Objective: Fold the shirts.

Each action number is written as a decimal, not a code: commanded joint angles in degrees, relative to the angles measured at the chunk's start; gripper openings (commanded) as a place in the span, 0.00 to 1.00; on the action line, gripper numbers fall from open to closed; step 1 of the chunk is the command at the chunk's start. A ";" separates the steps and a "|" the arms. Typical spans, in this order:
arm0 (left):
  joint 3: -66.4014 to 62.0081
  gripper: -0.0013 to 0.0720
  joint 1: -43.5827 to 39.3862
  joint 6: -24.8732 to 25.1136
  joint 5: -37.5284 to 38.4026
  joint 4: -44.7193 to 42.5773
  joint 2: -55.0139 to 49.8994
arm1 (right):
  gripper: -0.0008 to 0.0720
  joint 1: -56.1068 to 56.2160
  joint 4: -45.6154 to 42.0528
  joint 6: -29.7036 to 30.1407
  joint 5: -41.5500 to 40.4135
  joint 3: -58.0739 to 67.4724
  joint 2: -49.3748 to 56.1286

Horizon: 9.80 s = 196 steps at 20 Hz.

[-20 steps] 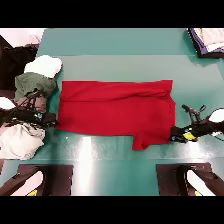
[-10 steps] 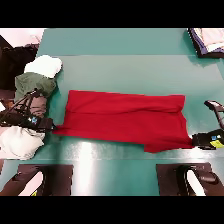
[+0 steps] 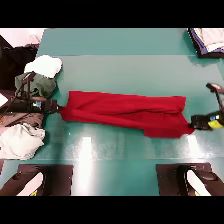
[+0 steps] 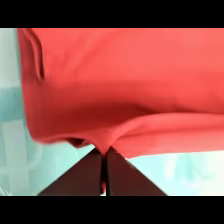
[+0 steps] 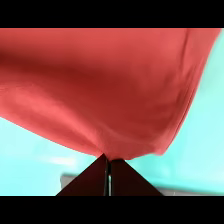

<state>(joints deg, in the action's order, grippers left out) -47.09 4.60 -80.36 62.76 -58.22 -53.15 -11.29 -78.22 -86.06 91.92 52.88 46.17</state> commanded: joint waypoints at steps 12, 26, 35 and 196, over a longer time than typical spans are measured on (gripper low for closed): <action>-12.09 0.06 -0.09 -2.10 -16.55 0.50 -25.18 | 0.03 3.06 2.34 0.37 -15.34 22.38 34.38; -17.77 0.05 -2.69 0.04 -4.22 1.73 -25.79 | 0.97 -16.90 18.95 13.68 -15.15 9.29 27.61; -17.77 0.05 -12.13 -0.28 -5.22 1.77 -25.79 | 0.97 -21.92 32.20 31.32 -13.97 1.01 38.38; -51.65 0.05 -4.61 5.79 12.66 -0.46 -28.74 | 0.03 -1.25 14.64 1.64 -24.96 -7.87 1.27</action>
<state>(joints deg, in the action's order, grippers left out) -98.74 -0.03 -74.63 75.46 -58.67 -81.89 -14.79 -63.68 -84.38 66.37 45.04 47.51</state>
